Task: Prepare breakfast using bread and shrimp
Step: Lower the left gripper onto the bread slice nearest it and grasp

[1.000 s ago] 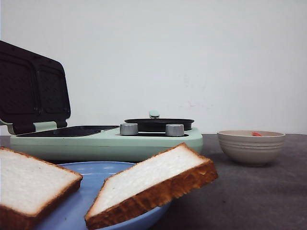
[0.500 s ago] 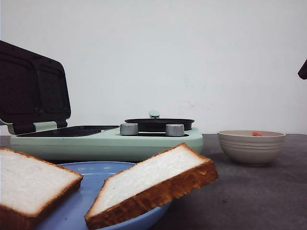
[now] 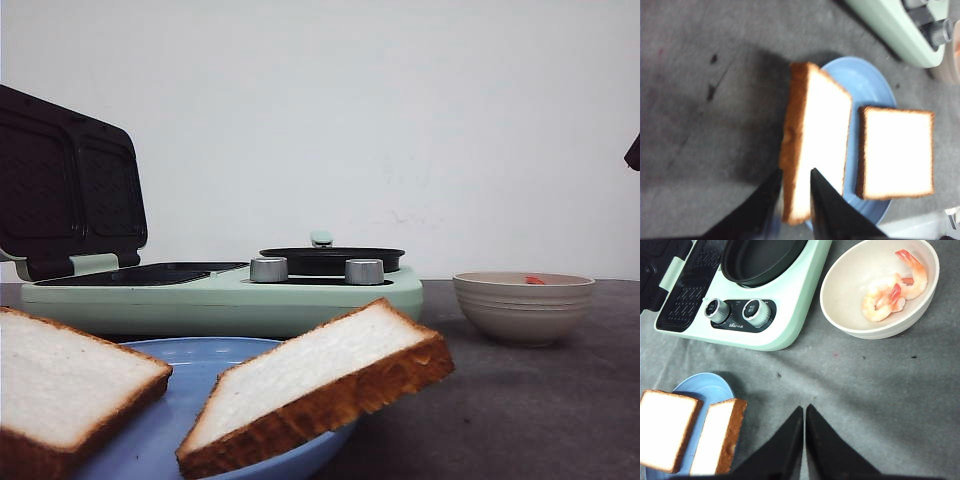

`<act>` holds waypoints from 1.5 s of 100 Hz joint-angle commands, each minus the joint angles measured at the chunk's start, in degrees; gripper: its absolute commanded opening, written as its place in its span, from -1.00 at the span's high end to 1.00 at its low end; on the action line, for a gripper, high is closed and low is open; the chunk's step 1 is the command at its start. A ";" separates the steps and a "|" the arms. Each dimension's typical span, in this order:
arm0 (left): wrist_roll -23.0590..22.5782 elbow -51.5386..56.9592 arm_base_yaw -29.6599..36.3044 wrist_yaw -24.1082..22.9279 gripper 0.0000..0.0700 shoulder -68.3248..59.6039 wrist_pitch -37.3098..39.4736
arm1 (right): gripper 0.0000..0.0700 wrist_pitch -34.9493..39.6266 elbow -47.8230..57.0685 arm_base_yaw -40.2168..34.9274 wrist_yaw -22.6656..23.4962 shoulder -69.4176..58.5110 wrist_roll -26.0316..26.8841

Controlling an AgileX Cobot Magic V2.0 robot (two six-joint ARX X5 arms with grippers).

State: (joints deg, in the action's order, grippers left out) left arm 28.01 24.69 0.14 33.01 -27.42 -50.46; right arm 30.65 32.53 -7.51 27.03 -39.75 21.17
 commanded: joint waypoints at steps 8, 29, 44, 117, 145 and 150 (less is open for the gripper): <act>-0.28 0.66 0.26 0.37 0.27 -0.20 -1.07 | 1.00 -0.61 0.96 -0.22 0.17 -0.22 -0.87; -0.07 0.63 1.07 1.11 0.21 -0.26 -2.47 | 1.00 -0.81 0.96 -0.22 0.15 -0.22 -1.07; 0.20 0.63 2.05 1.27 0.21 -0.28 -2.38 | 1.00 -1.49 0.96 -0.22 0.15 -0.22 -1.07; 3.54 -0.15 8.79 -0.46 0.20 -8.33 4.20 | 1.00 -2.32 0.96 -0.22 0.17 -0.22 -1.03; 4.44 -0.15 13.79 -2.86 0.20 -14.80 8.66 | 1.00 -2.29 0.96 -0.22 0.20 -0.22 -1.01; 4.48 -0.15 14.49 -3.45 0.20 -15.76 9.49 | 1.00 -2.29 0.96 -0.22 0.20 -0.22 -1.03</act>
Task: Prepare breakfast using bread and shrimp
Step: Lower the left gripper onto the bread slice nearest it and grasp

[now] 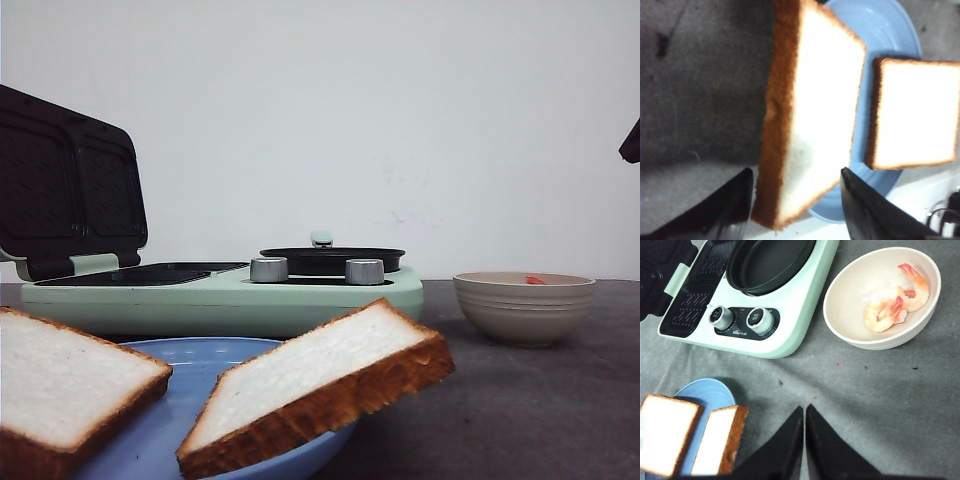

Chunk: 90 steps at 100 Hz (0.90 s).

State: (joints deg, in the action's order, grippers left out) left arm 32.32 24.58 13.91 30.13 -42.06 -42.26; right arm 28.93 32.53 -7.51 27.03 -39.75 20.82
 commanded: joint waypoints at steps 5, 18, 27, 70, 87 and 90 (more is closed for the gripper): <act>0.33 -0.04 1.33 -0.63 0.20 -2.10 1.90 | 1.00 -0.57 0.96 -0.22 0.22 -0.22 -0.66; 0.42 -0.04 2.75 -0.81 0.21 -4.48 3.39 | 1.00 -0.57 0.96 -0.22 0.22 -0.22 -0.66; 1.16 -0.04 3.56 -1.53 0.21 -5.79 4.74 | 1.00 -0.57 0.96 -0.22 0.20 -0.22 -0.68; 1.18 -0.04 4.11 -2.08 0.99 -6.62 6.34 | 1.00 -0.55 0.96 -0.22 0.22 -0.22 -0.68; 0.26 -0.04 4.11 -2.08 0.99 -6.60 6.32 | 1.00 -0.55 0.96 -0.22 0.20 -0.22 -0.66; 0.22 -0.04 4.11 -2.08 0.99 -6.60 6.36 | 1.00 -0.55 0.96 -0.22 0.20 -0.22 -0.68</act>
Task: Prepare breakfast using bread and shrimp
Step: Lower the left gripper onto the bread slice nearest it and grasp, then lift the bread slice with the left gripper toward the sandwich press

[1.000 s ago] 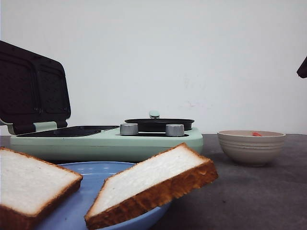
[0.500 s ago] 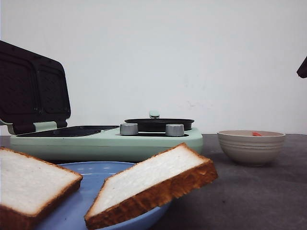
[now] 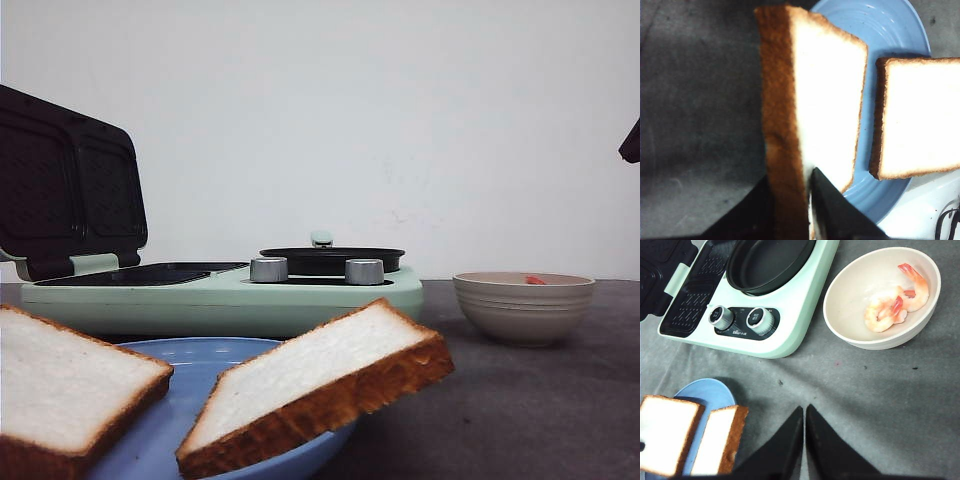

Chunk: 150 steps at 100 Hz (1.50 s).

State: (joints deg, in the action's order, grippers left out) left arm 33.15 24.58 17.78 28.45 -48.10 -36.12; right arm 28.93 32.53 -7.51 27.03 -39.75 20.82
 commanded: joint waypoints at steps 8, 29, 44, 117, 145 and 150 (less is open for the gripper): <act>-0.81 -0.02 0.24 -0.37 0.99 -0.50 0.63 | 1.00 -0.55 0.96 -0.22 0.20 -0.22 -0.66; -0.55 0.13 0.24 -0.37 0.99 1.40 3.21 | 1.00 -0.52 0.96 -0.22 0.20 -0.22 -0.66; -0.50 0.13 0.24 -0.37 0.99 4.42 4.98 | 1.00 -0.52 0.96 -0.22 0.20 -0.22 -0.66; -1.90 0.20 0.24 -3.78 0.99 13.66 23.04 | 1.00 -0.09 0.96 -0.22 0.20 -0.22 -0.66; -11.21 3.50 0.24 -12.02 0.99 11.96 25.22 | 1.00 0.11 0.96 -0.22 0.15 -0.22 -0.68; -13.60 5.07 0.24 -13.64 0.99 10.86 24.98 | 1.00 0.31 0.96 -0.22 0.11 -0.22 -0.70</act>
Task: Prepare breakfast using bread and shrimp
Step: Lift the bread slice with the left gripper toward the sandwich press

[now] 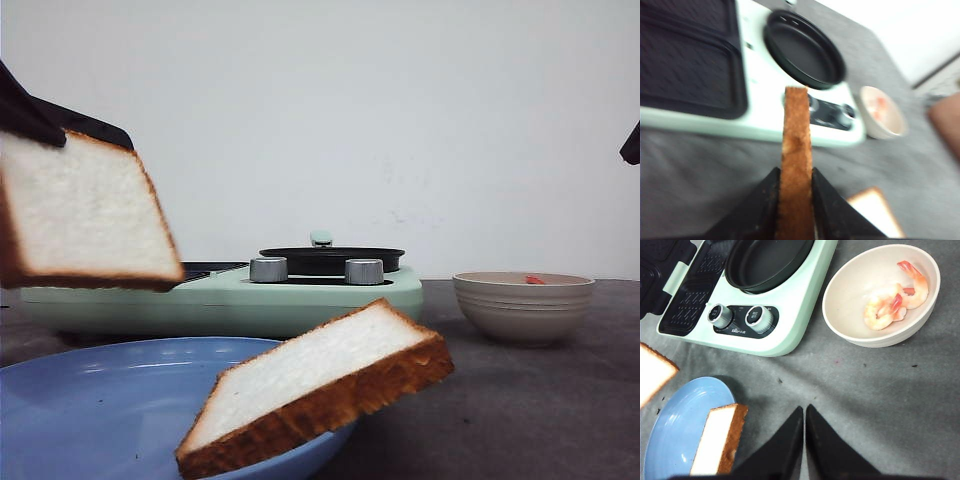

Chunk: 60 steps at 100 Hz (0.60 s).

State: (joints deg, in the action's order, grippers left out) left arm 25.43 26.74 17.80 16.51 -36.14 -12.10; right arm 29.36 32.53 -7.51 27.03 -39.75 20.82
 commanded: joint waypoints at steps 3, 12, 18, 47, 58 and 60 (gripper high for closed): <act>-7.32 3.93 0.22 -2.73 0.99 -1.97 0.94 | 1.00 -0.09 0.96 -0.22 0.07 -0.22 -0.70; -11.65 7.21 0.20 -5.49 0.99 -5.09 0.98 | 1.00 -0.09 0.96 -0.22 0.09 -0.22 -0.70; -14.86 9.64 0.22 -7.41 0.99 -7.69 1.01 | 1.00 -0.09 0.96 -0.22 0.07 -0.22 -0.70; -29.40 19.80 0.13 -14.10 0.99 -21.94 4.52 | 1.00 -0.09 0.96 -0.22 0.02 -0.22 -0.72; -33.03 23.02 0.00 -15.69 0.99 -27.78 7.32 | 1.00 -0.09 0.96 -0.22 0.00 -0.22 -0.72; -33.66 23.69 -0.04 -15.76 0.99 -28.83 7.67 | 1.00 -0.09 0.96 -0.22 0.00 -0.22 -0.72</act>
State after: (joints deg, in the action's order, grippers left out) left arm -3.18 48.03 17.76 1.39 -61.80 -6.20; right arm 29.54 32.53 -7.51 27.00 -39.75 20.82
